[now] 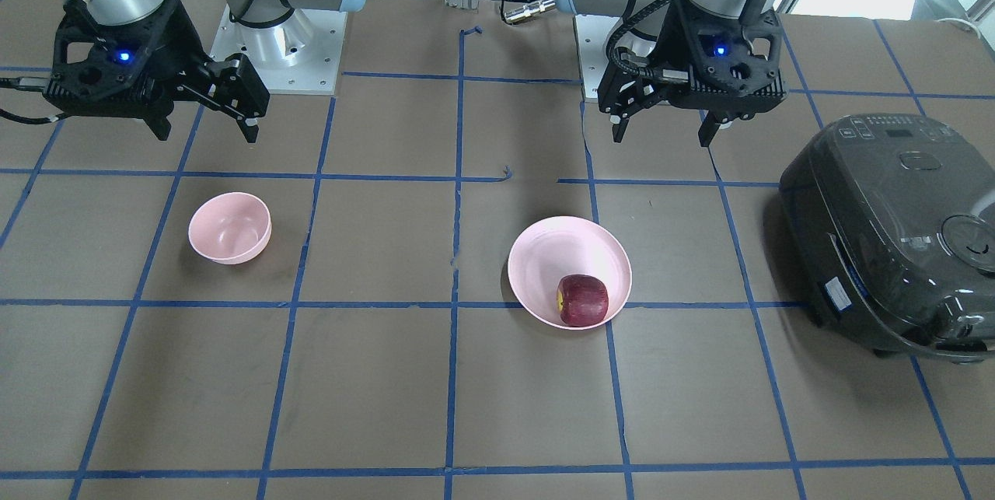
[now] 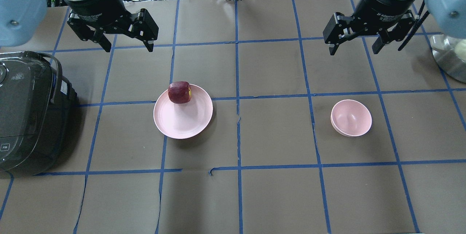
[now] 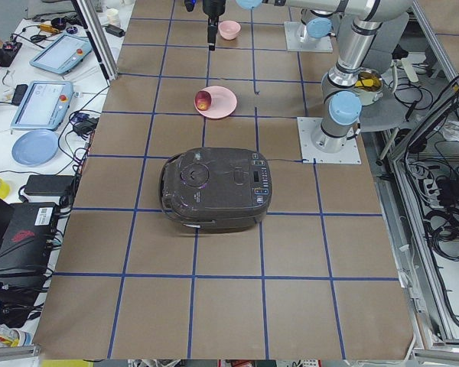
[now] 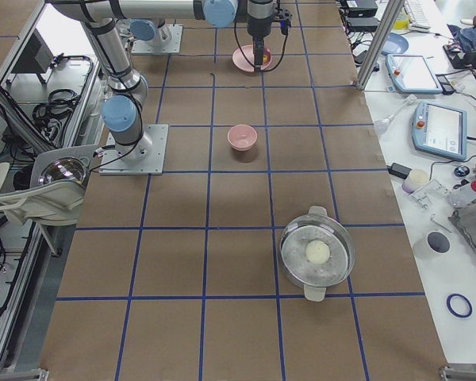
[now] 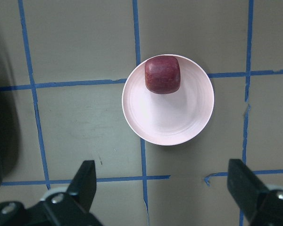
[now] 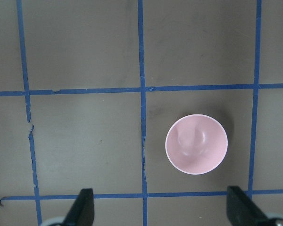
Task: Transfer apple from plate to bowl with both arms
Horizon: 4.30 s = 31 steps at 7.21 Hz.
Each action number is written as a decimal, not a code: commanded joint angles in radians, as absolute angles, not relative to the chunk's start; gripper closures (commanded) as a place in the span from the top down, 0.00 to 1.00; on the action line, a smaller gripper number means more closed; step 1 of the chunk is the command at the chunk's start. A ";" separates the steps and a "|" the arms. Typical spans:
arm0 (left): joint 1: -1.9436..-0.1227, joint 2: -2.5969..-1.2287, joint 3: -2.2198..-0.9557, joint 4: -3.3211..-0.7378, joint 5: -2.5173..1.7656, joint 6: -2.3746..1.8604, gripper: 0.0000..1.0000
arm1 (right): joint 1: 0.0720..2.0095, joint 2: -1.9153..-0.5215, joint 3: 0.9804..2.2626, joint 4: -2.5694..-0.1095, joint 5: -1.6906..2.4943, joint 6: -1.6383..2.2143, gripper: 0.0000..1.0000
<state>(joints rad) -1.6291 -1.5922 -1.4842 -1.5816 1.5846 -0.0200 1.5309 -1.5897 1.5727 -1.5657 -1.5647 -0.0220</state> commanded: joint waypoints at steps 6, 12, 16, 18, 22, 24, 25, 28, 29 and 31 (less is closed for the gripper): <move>-1.628 -1.598 -1.485 -1.575 1.585 -0.020 1.00 | 1.522 -1.563 1.577 -1.557 -1.586 -0.026 1.00; -1.626 -1.770 -1.528 -1.371 1.589 -0.061 1.00 | 1.290 -1.444 1.713 -1.754 -1.582 -0.413 1.00; -1.626 -1.905 -1.601 -1.148 1.591 -0.103 1.00 | 1.237 -1.359 1.911 -1.905 -1.583 -0.462 1.00; -1.626 -1.936 -1.695 -1.033 1.588 -0.101 1.00 | 1.236 -1.356 2.007 -1.986 -1.580 -0.459 1.00; -1.629 -1.974 -1.741 -1.008 1.540 -0.088 1.00 | 1.236 -1.316 2.060 -2.108 -1.577 -0.456 0.50; -1.631 -1.991 -1.758 -0.982 1.540 -0.083 1.00 | 1.236 -1.319 2.049 -2.094 -1.577 -0.446 0.00; -1.631 -1.999 -1.766 -0.979 1.540 -0.078 1.00 | 1.236 -1.330 2.048 -2.091 -1.577 -0.446 0.00; -1.635 -2.020 -1.770 -0.979 1.529 -0.086 1.00 | 1.262 -1.353 1.978 -1.996 -1.511 -0.434 0.00; -1.637 -2.020 -1.776 -0.982 1.529 -0.081 0.95 | 1.305 -1.361 1.936 -1.964 -1.484 -0.399 0.00; -1.638 -2.020 -1.790 -0.982 1.532 -0.077 0.73 | 1.478 -1.350 1.911 -1.966 -1.442 -0.244 0.00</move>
